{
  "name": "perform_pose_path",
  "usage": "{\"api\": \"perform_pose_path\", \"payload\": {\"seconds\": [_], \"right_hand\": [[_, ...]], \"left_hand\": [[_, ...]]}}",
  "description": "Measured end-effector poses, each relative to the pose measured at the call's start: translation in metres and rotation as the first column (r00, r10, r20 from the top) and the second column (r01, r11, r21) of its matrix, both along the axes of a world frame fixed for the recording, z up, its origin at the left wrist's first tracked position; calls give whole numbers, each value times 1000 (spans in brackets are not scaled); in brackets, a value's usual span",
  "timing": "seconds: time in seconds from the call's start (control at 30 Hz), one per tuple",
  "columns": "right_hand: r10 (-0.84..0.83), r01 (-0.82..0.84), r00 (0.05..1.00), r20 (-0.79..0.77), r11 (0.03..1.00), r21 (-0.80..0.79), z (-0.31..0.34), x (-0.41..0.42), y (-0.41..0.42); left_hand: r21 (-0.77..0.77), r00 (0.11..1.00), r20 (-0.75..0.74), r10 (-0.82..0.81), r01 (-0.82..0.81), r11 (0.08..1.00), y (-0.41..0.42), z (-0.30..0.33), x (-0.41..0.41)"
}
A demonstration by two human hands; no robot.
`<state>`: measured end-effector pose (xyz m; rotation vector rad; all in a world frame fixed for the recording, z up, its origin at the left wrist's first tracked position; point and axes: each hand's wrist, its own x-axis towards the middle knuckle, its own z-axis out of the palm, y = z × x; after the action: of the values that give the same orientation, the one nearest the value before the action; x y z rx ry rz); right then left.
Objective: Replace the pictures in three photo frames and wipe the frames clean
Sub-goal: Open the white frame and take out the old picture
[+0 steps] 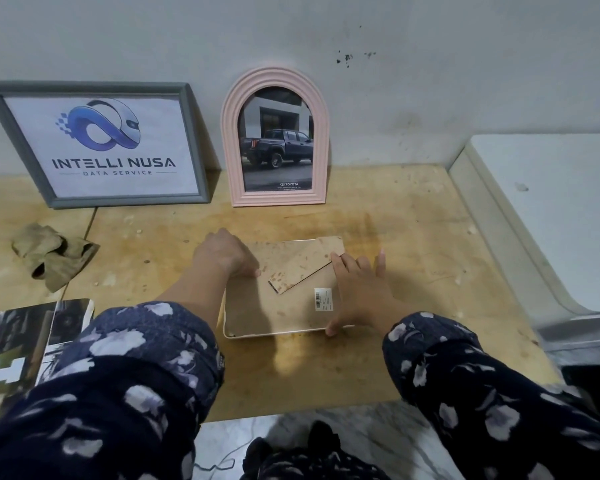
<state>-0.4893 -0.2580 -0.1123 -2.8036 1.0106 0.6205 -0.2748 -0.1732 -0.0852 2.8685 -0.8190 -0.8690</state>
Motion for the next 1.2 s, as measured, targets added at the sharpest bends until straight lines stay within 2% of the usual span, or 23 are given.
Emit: {"api": "perform_pose_path", "payload": {"seconds": [0.33, 0.5, 0.67, 0.87, 1.2], "right_hand": [[0, 0, 1000, -14, 1000, 2, 1, -1, -1], [3, -3, 1000, -13, 1000, -1, 1, -1, -1], [3, -3, 1000, -21, 1000, -5, 0, -1, -1], [2, -2, 1000, -4, 1000, -8, -2, -1, 0], [-98, 93, 994, 54, 992, 86, -2, -5, 4]], "left_hand": [[-59, 998, -66, 6, -10, 998, 3, -6, 5], [-74, 998, 7, -59, 59, 995, 5, -12, 9], [-73, 998, 28, -50, 52, 996, 3, -3, 10], [-52, 992, 48, -114, 117, 992, 2, 6, 10], [-196, 997, -25, -71, 65, 979, 16, 4, 7]]}}
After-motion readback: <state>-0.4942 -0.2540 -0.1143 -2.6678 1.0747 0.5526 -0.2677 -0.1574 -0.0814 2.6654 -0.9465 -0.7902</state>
